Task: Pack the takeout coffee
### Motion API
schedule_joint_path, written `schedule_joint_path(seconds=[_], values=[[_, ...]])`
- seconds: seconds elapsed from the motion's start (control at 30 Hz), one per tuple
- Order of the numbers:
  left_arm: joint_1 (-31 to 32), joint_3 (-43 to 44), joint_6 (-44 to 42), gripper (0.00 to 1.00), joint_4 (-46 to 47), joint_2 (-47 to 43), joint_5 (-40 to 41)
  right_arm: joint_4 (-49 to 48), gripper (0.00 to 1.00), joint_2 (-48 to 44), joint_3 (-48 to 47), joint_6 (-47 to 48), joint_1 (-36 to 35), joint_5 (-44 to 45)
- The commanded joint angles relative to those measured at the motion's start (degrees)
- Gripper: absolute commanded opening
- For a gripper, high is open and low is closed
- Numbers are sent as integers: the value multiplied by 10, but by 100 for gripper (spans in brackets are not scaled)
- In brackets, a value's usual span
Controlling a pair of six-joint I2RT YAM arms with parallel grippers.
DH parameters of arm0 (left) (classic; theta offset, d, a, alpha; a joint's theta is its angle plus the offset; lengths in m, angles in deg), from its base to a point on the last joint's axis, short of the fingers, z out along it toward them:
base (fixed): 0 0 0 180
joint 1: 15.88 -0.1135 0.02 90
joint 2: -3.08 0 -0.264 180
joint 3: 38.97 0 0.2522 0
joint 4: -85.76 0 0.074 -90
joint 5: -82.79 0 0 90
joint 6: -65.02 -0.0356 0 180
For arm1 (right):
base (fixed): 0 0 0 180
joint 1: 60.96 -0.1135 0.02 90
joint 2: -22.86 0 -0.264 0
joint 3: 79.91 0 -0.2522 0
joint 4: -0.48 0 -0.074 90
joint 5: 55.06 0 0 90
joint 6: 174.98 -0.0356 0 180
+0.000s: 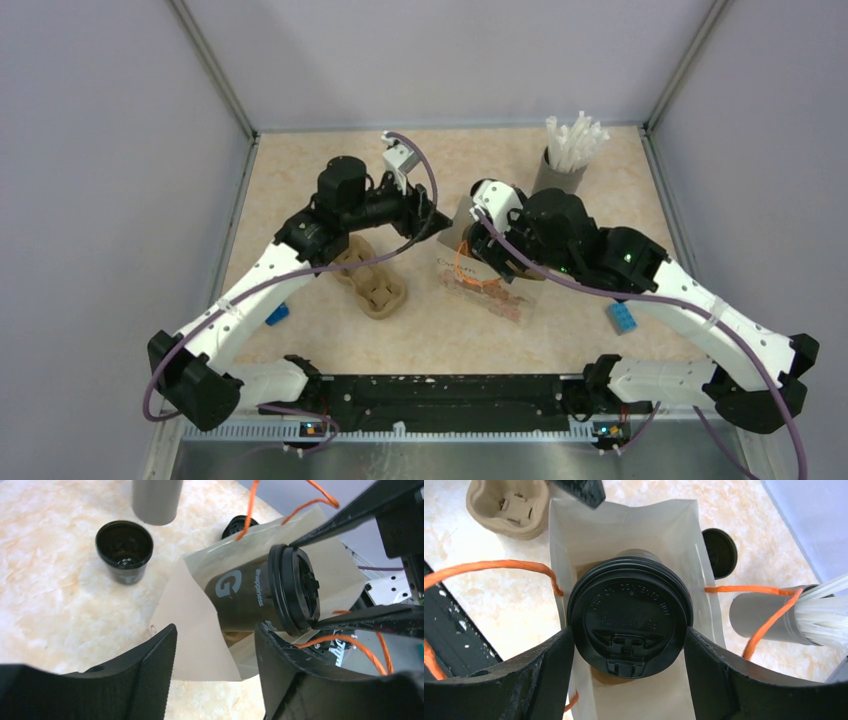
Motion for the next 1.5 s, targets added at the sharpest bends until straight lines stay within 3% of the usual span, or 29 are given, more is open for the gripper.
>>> schedule_joint_path(seconds=[0.0, 0.4, 0.87, 1.03, 1.2, 1.3, 1.47], values=[[0, 73, 12, 68, -143, -12, 55, -13, 57, -13, 10, -1, -17, -21], [1, 271, -1, 74, -312, 118, 18, -22, 56, -8, 38, -9, -82, 10], [5, 254, -15, 68, -345, 129, 30, -41, 56, -11, 59, -28, -115, 36], [6, 255, -18, 54, -344, 139, 20, -41, 56, -11, 54, -21, -116, 43], [6, 222, -22, 19, -285, 122, -15, -32, 56, -2, 38, -9, -116, 54], [6, 192, -27, 6, -223, 98, -33, -27, 56, 5, 26, 17, -115, 73], [6, 155, -28, 0, -109, 66, -49, -10, 57, 23, -6, 79, -116, 108]])
